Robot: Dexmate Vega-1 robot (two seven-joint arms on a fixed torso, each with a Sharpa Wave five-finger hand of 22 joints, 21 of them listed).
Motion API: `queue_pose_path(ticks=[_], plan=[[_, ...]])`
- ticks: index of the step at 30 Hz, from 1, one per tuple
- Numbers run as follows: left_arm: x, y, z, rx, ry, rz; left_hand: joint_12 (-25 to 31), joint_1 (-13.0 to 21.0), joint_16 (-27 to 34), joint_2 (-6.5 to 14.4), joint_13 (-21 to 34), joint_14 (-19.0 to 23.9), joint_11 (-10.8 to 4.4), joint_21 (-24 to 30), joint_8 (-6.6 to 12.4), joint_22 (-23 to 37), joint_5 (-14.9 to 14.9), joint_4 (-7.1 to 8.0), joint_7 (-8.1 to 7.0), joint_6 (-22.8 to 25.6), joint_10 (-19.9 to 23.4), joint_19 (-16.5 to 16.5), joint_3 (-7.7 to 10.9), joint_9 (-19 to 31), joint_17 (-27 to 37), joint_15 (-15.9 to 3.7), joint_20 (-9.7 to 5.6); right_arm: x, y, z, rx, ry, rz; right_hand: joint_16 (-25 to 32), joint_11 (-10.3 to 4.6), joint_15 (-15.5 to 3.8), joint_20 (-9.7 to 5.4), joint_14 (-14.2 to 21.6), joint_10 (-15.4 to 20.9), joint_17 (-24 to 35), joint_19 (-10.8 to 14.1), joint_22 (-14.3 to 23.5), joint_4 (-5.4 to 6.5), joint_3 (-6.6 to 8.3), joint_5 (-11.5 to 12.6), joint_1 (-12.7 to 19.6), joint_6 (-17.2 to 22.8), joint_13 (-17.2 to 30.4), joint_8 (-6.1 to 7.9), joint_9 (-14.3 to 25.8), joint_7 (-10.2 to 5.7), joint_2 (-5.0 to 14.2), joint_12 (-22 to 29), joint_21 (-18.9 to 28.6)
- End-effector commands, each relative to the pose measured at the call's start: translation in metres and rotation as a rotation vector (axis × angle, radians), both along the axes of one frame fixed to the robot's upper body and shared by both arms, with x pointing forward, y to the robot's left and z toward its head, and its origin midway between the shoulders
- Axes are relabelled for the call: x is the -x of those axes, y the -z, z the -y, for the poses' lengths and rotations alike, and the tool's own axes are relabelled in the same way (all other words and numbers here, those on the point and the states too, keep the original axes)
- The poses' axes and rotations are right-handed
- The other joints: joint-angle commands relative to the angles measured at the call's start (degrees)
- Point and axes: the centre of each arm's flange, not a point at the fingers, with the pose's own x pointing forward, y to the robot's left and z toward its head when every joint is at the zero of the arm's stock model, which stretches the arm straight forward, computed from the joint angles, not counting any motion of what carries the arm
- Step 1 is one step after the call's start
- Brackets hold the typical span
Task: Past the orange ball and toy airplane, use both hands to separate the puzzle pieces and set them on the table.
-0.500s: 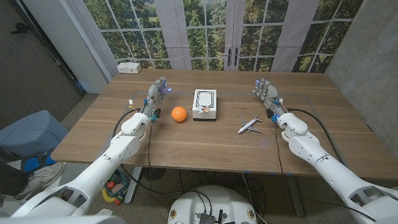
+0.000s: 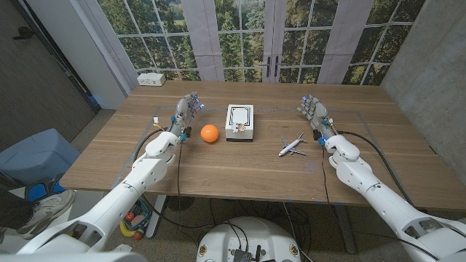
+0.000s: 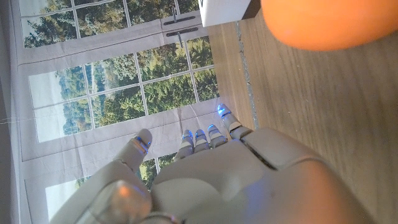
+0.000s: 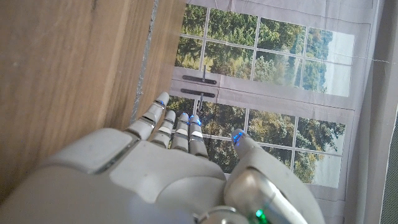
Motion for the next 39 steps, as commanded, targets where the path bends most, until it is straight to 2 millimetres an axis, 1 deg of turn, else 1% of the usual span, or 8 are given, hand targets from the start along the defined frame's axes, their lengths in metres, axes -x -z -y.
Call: queue_pose_path(ticks=[1, 4, 13, 21, 23, 25, 30, 39], plan=[[0.004, -0.001, 0.002, -0.143, -0.113, 0.065, 0.34, 0.97, 0.23, 2.29, 0.31, 0.89, -0.04, -0.34, 0.5, 0.19, 0.43, -1.47, -0.15, 1.76, 1.08, 1.05, 0.23, 0.1, 0.03, 0.0, 0.08, 0.003, 0.007, -0.001, -0.022, 0.018, -0.004, 0.3, -0.12, -1.86, -2.1, 0.56, 0.73, -0.03, 0.84, 0.13, -0.66, 0.13, -0.04, 0.44, 0.58, 0.24, 0.19, 0.13, 0.15, 0.55, 0.11, -0.32], [0.006, -0.001, 0.002, -0.192, -0.142, 0.09, 0.4, 1.69, 0.15, 1.92, 0.32, 1.5, -0.48, -0.59, 0.54, 0.2, 0.2, -2.99, -0.36, 2.82, 2.02, 1.86, 0.1, 0.12, -0.01, -0.3, 0.04, 0.006, 0.009, -0.002, -0.025, 0.025, -0.003, 0.31, -0.14, -1.84, -2.07, 0.65, 0.82, -0.08, 0.93, 0.14, -0.87, 0.14, -0.08, 0.53, 0.64, 0.25, 0.17, 0.13, 0.21, 0.52, 0.08, -0.39], [0.008, -0.002, 0.004, -0.323, -0.188, 0.138, 0.28, 2.82, 0.14, 1.53, 0.34, 2.57, -1.15, -0.97, 0.35, 0.2, -0.22, -5.26, -1.18, 3.53, 2.8, 3.05, -0.07, 0.14, 0.0, -0.8, -0.25, 0.018, 0.017, -0.005, -0.045, 0.052, 0.003, 0.37, -0.14, -1.61, -1.94, 1.02, 1.23, -0.27, 1.18, 0.16, -1.61, 0.27, -0.2, 0.94, 0.94, 0.27, 0.14, 0.15, 0.33, 0.53, 0.03, -0.61], [0.009, 0.001, 0.014, -0.372, -0.165, 0.143, 0.23, 3.7, 0.01, 0.88, 0.36, 3.05, -1.27, -1.52, 0.44, 0.22, -0.69, -7.3, -0.66, 4.77, 3.51, 3.63, -0.45, 0.19, 0.02, -0.97, -0.29, 0.027, 0.021, -0.006, -0.058, 0.068, 0.01, 0.33, 0.11, -1.47, -1.77, 1.16, 1.6, -0.46, 1.46, 0.18, -2.32, 0.36, -0.32, 1.34, 1.34, 0.29, 0.18, 0.17, 0.38, 0.37, 0.02, -0.75], [0.01, 0.002, 0.017, -0.381, -0.158, 0.144, 0.25, 3.91, 0.01, 0.68, 0.38, 3.23, -1.15, -1.65, 0.46, 0.22, -0.82, -7.84, -0.47, 5.09, 3.78, 3.85, -0.57, 0.2, 0.04, -0.71, -0.01, 0.028, 0.023, -0.007, -0.062, 0.072, 0.01, 0.3, 0.15, -1.49, -1.77, 1.16, 1.65, -0.51, 1.48, 0.19, -2.49, 0.38, -0.34, 1.44, 1.37, 0.29, 0.17, 0.17, 0.41, 0.32, 0.0, -0.81], [0.011, 0.002, 0.019, -0.396, -0.157, 0.149, 0.45, 4.41, 0.05, 0.47, 0.41, 3.75, -1.1, -1.8, 0.39, 0.27, -1.07, -8.93, -0.25, 5.45, 4.81, 4.59, -0.78, 0.25, 0.07, -0.24, 0.94, 0.03, 0.024, -0.007, -0.066, 0.074, 0.01, 0.29, 0.15, -1.45, -1.74, 1.2, 1.69, -0.56, 1.5, 0.19, -2.68, 0.4, -0.37, 1.55, 1.42, 0.29, 0.16, 0.17, 0.43, 0.28, -0.03, -0.86], [0.015, 0.002, 0.023, -0.447, -0.172, 0.177, 0.42, 4.64, 0.06, 0.38, 0.42, 3.98, -1.08, -1.89, 0.39, 0.29, -1.18, -9.44, -0.13, 5.71, 5.01, 4.91, -0.89, 0.26, 0.08, -0.13, 0.94, 0.034, 0.028, -0.006, -0.079, 0.08, 0.012, 0.26, 0.1, -1.41, -1.66, 1.24, 1.76, -0.65, 1.61, 0.2, -3.0, 0.42, -0.44, 1.72, 1.46, 0.3, 0.12, 0.18, 0.51, 0.21, -0.08, -0.94], [0.024, 0.002, 0.028, -0.543, -0.193, 0.233, 0.21, 5.11, -0.07, 0.32, 0.45, 3.99, -1.31, -2.2, 0.12, 0.32, -1.33, -10.33, -1.24, 5.42, 4.95, 5.18, -1.07, 0.28, 0.11, -0.29, 0.83, 0.043, 0.033, -0.005, -0.089, 0.091, 0.024, 0.28, 0.17, -1.4, -1.57, 1.37, 1.98, -0.73, 1.71, 0.22, -3.4, 0.41, -0.56, 1.87, 1.74, 0.32, 0.13, 0.2, 0.54, 0.22, -0.13, -1.13]])
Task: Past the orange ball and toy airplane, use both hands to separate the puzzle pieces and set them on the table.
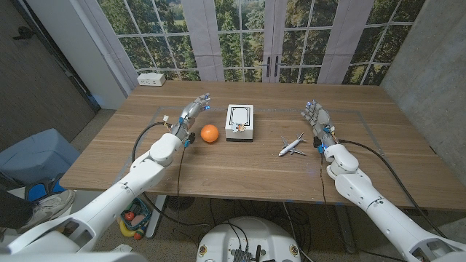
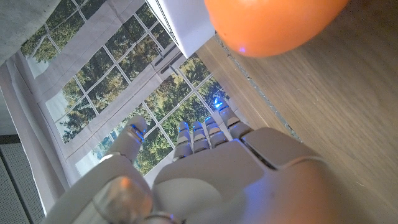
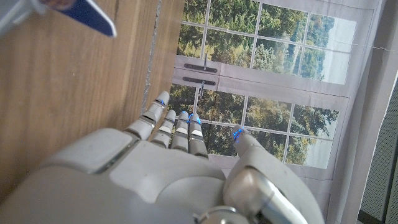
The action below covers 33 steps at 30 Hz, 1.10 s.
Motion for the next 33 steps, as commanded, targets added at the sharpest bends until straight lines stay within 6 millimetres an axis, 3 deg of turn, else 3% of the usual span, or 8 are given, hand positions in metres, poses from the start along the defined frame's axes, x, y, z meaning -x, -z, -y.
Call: queue_pose_path(ticks=[1, 8, 9, 13, 15, 33], plan=[[0.012, 0.001, 0.01, -0.143, -0.022, 0.067, 0.18, 0.68, -0.09, 0.02, 0.21, 0.44, -0.13, -0.1, -0.19, 0.34, -0.35, -0.59, -0.77, -0.11, 0.31, 0.64, 0.13, 0.3, 0.09, -0.32, 0.12, 0.013, 0.007, 0.001, -0.016, 0.023, 0.019, 0.28, 0.09, -1.21, -1.36, 0.53, 0.49, 0.05, 0.73, 0.24, -0.45, 0.09, -0.08, 0.44, 0.63, 0.34, 0.12, 0.22, 0.0, -0.29, -0.11, -0.24], [0.02, -0.001, 0.014, -0.258, -0.046, 0.118, -0.12, 1.91, -0.27, 0.61, 0.25, 0.37, -0.19, -0.99, -0.03, 0.42, -0.55, -2.17, -6.06, 1.02, 0.36, 0.99, -0.23, 0.35, 0.14, -0.82, 0.31, 0.021, 0.011, 0.001, -0.027, 0.031, 0.033, 0.33, 0.09, -1.22, -1.35, 0.68, 0.65, 0.01, 0.81, 0.25, -0.65, 0.07, -0.14, 0.5, 0.81, 0.35, 0.14, 0.23, 0.07, -0.27, -0.13, -0.34], [0.021, -0.001, 0.015, -0.277, -0.051, 0.128, -0.13, 1.98, -0.28, 0.62, 0.25, 0.36, -0.23, -1.04, 0.06, 0.42, -0.57, -2.24, -6.26, 1.31, 0.36, 1.02, -0.27, 0.35, 0.14, -0.89, 0.31, 0.023, 0.012, 0.001, -0.027, 0.032, 0.035, 0.33, 0.08, -1.3, -1.34, 0.68, 0.73, 0.0, 0.85, 0.25, -0.72, 0.07, -0.16, 0.52, 0.82, 0.35, 0.12, 0.23, 0.06, -0.26, -0.13, -0.37], [0.026, -0.003, 0.019, -0.345, -0.067, 0.163, -0.16, 2.13, -0.35, 0.55, 0.26, 0.22, -0.45, -1.18, -0.1, 0.43, -0.63, -2.46, -6.14, 1.12, 0.39, 1.13, -0.41, 0.36, 0.15, -1.08, 0.22, 0.027, 0.016, 0.001, -0.041, 0.039, 0.037, 0.38, -0.01, -1.23, -1.35, 0.84, 0.82, -0.02, 0.96, 0.26, -0.84, 0.06, -0.19, 0.56, 0.93, 0.36, 0.12, 0.24, 0.03, -0.23, -0.15, -0.42], [0.028, -0.003, 0.019, -0.37, -0.072, 0.175, -0.25, 2.32, -0.37, 0.41, 0.27, 0.17, -0.69, -1.39, -0.42, 0.43, -0.7, -2.71, -5.04, 0.43, 0.27, 1.23, -0.62, 0.37, 0.15, -1.27, 0.16, 0.03, 0.018, 0.002, -0.04, 0.042, 0.039, 0.38, 0.01, -1.23, -1.34, 0.84, 0.97, -0.04, 1.05, 0.26, -0.95, 0.04, -0.22, 0.58, 1.07, 0.37, 0.15, 0.24, 0.02, -0.22, -0.14, -0.46], [0.044, 0.0, 0.025, -0.568, -0.107, 0.265, -0.47, 3.0, -0.55, 0.06, 0.3, -0.37, -1.38, -2.08, -0.6, 0.43, -0.85, -3.28, -5.87, -0.01, -0.17, 1.41, -1.07, 0.41, 0.15, -2.05, 0.22, 0.052, 0.037, 0.0, -0.081, 0.069, 0.064, 0.48, 0.08, -1.26, -1.18, 1.22, 1.62, -0.17, 1.48, 0.29, -1.6, 0.03, -0.36, 0.81, 1.79, 0.4, 0.23, 0.27, 0.1, -0.17, -0.14, -0.72]])
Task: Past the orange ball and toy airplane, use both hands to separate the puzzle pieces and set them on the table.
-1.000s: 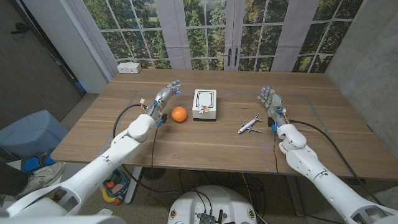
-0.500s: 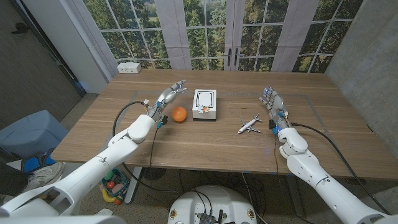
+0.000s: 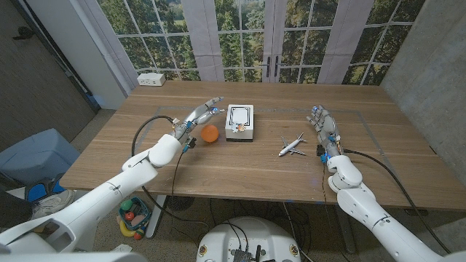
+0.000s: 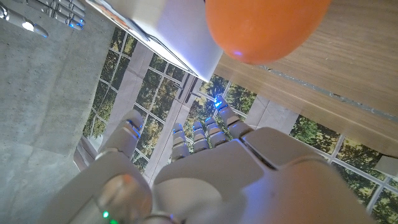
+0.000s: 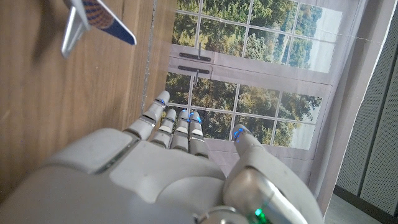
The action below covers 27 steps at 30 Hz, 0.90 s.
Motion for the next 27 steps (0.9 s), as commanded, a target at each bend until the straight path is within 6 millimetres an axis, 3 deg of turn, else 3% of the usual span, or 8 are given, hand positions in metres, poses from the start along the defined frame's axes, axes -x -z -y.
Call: queue_pose_path(ticks=[1, 7, 15, 27], plan=[[0.012, 0.001, 0.004, -0.145, -0.026, 0.074, -0.22, 0.86, -0.08, -0.18, 0.31, -0.43, -0.6, -0.22, -0.15, 0.13, -0.03, -0.41, -0.41, -0.24, -0.01, 0.5, -0.05, 0.14, 0.14, -1.7, -0.16, 0.016, 0.012, -0.002, -0.018, 0.018, 0.02, 0.26, 0.16, -1.26, -1.26, 0.62, 0.38, 0.08, 0.78, 0.3, -0.55, 0.2, -0.15, 0.85, 0.6, 0.12, 0.24, 0.28, -0.12, -0.15, -0.15, -0.09], [0.017, 0.003, 0.004, -0.195, -0.035, 0.103, -0.23, 1.49, -0.09, -0.33, 0.34, -0.71, -0.74, -0.75, 0.23, 0.13, -0.09, -0.64, -3.13, 0.59, -0.1, 0.59, -0.26, 0.16, 0.15, -1.92, -0.29, 0.022, 0.015, -0.003, -0.025, 0.024, 0.028, 0.27, 0.18, -1.26, -1.23, 0.7, 0.58, 0.02, 0.9, 0.31, -0.81, 0.22, -0.19, 0.97, 0.84, 0.13, 0.26, 0.28, -0.15, -0.14, -0.16, -0.19], [0.022, 0.009, 0.005, -0.276, -0.079, 0.144, -0.26, 2.62, -0.1, -0.96, 0.38, -1.04, -1.14, -1.33, 0.32, 0.13, -0.15, -1.23, -5.06, 0.53, -0.26, 0.74, -0.36, 0.19, 0.16, -2.18, -0.29, 0.027, 0.02, -0.003, -0.032, 0.027, 0.034, 0.31, 0.22, -1.26, -1.22, 0.86, 0.74, -0.02, 1.06, 0.32, -1.05, 0.23, -0.23, 1.06, 0.95, 0.15, 0.23, 0.29, -0.16, -0.11, -0.19, -0.29], [0.026, 0.03, 0.0, -0.311, -0.148, 0.253, -0.46, 5.41, 0.0, -3.31, 0.45, -1.17, -1.68, -1.97, 0.2, 0.12, -0.34, -1.72, -5.64, -1.51, -1.02, 2.41, -0.67, 0.29, 0.19, -2.48, -0.25, 0.035, 0.03, -0.004, -0.056, 0.036, 0.044, 0.37, 0.29, -1.13, -1.14, 1.03, 1.14, -0.06, 1.14, 0.33, -1.33, 0.15, -0.3, 1.07, 1.4, 0.17, 0.27, 0.3, -0.08, -0.11, -0.18, -0.51]])
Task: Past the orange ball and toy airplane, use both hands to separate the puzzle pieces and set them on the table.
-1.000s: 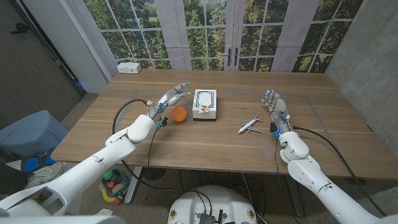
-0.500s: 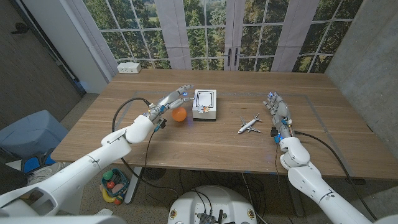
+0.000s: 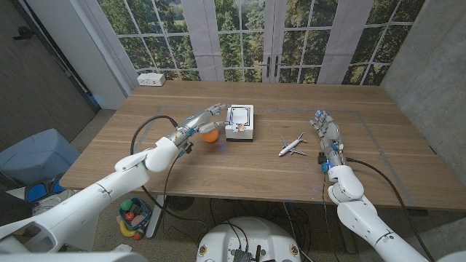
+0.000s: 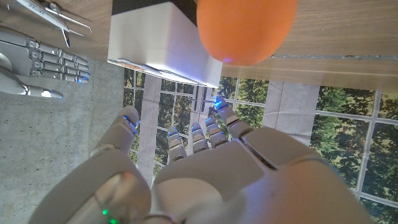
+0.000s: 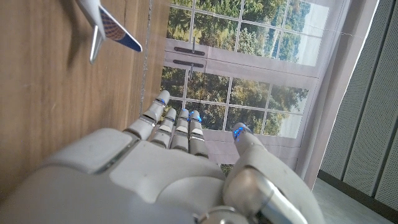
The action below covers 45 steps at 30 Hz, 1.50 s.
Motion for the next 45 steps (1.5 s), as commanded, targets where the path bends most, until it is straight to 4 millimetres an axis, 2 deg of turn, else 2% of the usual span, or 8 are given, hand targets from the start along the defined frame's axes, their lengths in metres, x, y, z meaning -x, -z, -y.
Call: queue_pose_path(ticks=[1, 3, 6, 13, 18, 30, 40, 45], plan=[[0.005, 0.02, -0.003, -0.04, -0.051, 0.119, -0.02, 1.42, 0.07, -0.9, 0.17, -0.07, -0.46, -0.27, 0.25, 0.13, -0.14, -0.31, 0.0, -0.9, -0.31, 1.42, -0.27, 0.32, 0.19, -2.19, 0.0, 0.009, 0.01, -0.001, -0.017, 0.009, 0.011, 0.36, -0.16, -1.21, -1.26, 0.41, 0.85, -0.07, 0.47, 0.34, -0.4, -0.02, -0.1, 0.02, 0.65, 0.18, 0.28, 0.31, 0.21, 0.18, -0.15, -0.31], [0.005, 0.025, -0.004, -0.024, -0.056, 0.148, 0.12, 2.06, 0.21, -1.61, 0.18, 0.32, -0.55, -0.29, 0.38, 0.14, -0.18, -0.32, 0.02, -1.04, -0.06, 2.19, -0.4, 0.35, 0.21, -2.08, 0.25, 0.01, 0.012, -0.001, -0.022, 0.011, 0.013, 0.38, -0.14, -1.19, -1.22, 0.44, 0.89, -0.08, 0.48, 0.34, -0.43, -0.04, -0.11, 0.01, 0.73, 0.18, 0.29, 0.31, 0.26, 0.17, -0.15, -0.34], [0.005, 0.034, -0.005, -0.005, -0.06, 0.181, 0.62, 4.73, 0.6, -3.59, 0.21, 2.05, -0.48, -0.6, 1.32, 0.19, -0.22, -0.28, 0.18, 0.24, 1.39, 4.13, -0.58, 0.46, 0.23, -2.1, 0.44, 0.012, 0.014, -0.001, -0.027, 0.012, 0.016, 0.42, 0.03, -1.22, -1.2, 0.55, 1.11, -0.09, 0.58, 0.35, -0.49, -0.08, -0.13, -0.02, 0.96, 0.19, 0.34, 0.31, 0.35, 0.15, -0.11, -0.38], [0.004, 0.05, -0.005, 0.026, -0.074, 0.216, 1.37, 12.77, 0.84, -7.73, 0.17, 6.31, -2.05, -1.45, 3.59, 0.31, -0.36, -0.17, 0.26, 6.79, 6.14, 8.62, -0.96, 0.51, 0.22, -3.68, -0.2, 0.015, 0.018, -0.001, -0.041, 0.021, 0.028, 0.53, 0.27, -0.99, -1.07, 0.88, 1.65, -0.12, 0.81, 0.36, -0.65, -0.23, -0.19, -0.11, 1.45, 0.2, 0.43, 0.32, 0.4, 0.03, -0.01, -0.48], [0.001, 0.058, -0.005, 0.062, -0.075, 0.201, 1.55, 17.16, 0.95, -9.72, 0.15, 8.75, -2.36, -1.85, 4.87, 0.4, -0.39, 0.0, 0.23, 11.48, 8.81, 11.01, -1.74, 0.53, 0.22, -4.33, -0.35, 0.016, 0.019, -0.002, -0.046, 0.025, 0.033, 0.6, 0.34, -0.88, -0.9, 1.15, 2.09, -0.18, 1.22, 0.36, -0.85, -0.41, -0.25, -0.2, 1.92, 0.21, 0.51, 0.33, 0.48, -0.23, 0.06, -0.49], [-0.007, 0.064, 0.009, 0.135, -0.056, 0.201, 1.47, 21.84, 0.93, -10.89, 0.13, 11.04, -2.8, -1.99, 5.54, 0.51, -0.29, 0.14, 0.04, 15.53, 11.04, 13.72, -2.7, 0.47, 0.21, -4.8, -0.6, 0.02, 0.02, 0.001, -0.062, 0.038, 0.042, 0.71, 0.62, -0.74, -0.58, 1.73, 2.96, -0.34, 1.9, 0.38, -1.36, -0.83, -0.34, -0.37, 2.95, 0.23, 0.66, 0.34, 0.97, -0.74, 0.16, -0.62], [-0.015, 0.064, 0.026, 0.154, -0.037, 0.227, 1.41, 25.46, 0.95, -10.13, 0.11, 12.71, -3.05, -2.25, 5.72, 0.64, -0.24, 0.31, -0.06, 18.35, 12.45, 14.76, -3.01, 0.44, 0.22, -3.62, -0.15, 0.022, 0.025, 0.007, -0.076, 0.047, 0.049, 0.8, 0.86, -0.55, -0.4, 2.18, 3.63, -0.46, 2.27, 0.39, -1.67, -1.13, -0.37, -0.54, 3.47, 0.25, 0.67, 0.35, 1.14, -0.97, 0.24, -0.76], [-0.016, 0.064, 0.032, 0.145, -0.041, 0.234, 1.42, 28.88, 0.97, -9.89, 0.1, 14.55, -3.49, -2.42, 6.28, 0.72, -0.44, 0.31, 0.09, 22.55, 14.07, 15.88, -3.66, 0.43, 0.22, -3.78, -0.01, 0.023, 0.027, 0.009, -0.087, 0.049, 0.052, 0.82, 0.93, -0.54, -0.37, 2.33, 3.81, -0.51, 2.55, 0.4, -1.81, -1.27, -0.38, -0.65, 3.59, 0.26, 0.63, 0.35, 1.21, -1.05, 0.21, -0.8]])
